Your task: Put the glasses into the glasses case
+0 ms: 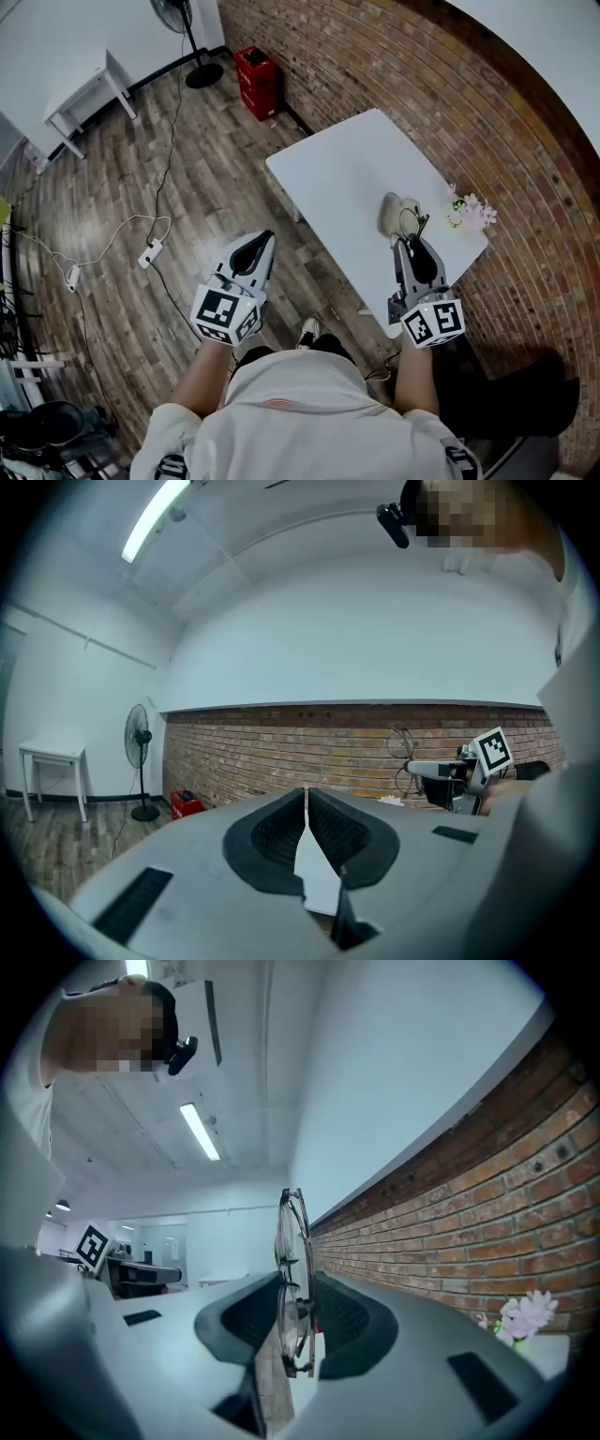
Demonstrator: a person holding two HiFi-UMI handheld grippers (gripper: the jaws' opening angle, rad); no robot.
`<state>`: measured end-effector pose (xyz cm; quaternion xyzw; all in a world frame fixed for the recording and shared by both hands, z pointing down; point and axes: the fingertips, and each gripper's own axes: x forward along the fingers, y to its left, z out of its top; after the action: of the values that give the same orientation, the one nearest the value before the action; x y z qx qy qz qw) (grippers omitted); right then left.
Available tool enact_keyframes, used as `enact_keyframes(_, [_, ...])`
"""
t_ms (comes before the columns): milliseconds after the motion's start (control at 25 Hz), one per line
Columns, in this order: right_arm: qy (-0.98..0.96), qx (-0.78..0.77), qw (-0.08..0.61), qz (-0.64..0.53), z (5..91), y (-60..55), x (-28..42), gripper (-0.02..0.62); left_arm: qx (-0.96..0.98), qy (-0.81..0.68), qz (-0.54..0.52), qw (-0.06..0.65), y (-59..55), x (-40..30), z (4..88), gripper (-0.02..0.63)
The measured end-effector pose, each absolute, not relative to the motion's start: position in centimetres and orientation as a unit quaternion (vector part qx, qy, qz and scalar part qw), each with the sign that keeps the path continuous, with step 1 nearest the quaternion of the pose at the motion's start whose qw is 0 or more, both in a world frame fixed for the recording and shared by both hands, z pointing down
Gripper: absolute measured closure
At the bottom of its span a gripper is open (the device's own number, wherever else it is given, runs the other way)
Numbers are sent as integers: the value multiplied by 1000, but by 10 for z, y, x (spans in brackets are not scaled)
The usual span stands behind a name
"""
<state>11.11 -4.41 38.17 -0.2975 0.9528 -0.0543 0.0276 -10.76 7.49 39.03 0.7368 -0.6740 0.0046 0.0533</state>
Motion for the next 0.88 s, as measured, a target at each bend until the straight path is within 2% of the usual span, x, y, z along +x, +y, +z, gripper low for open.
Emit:
enact_keyframes(360, [937, -337, 45, -82, 397, -116, 143, 433, 765, -640, 40, 54, -1, -79, 398, 583])
enact_keyframes(880, [897, -438, 15, -57, 397, -195, 137, 433, 841, -536, 17, 71, -133, -96, 417, 583])
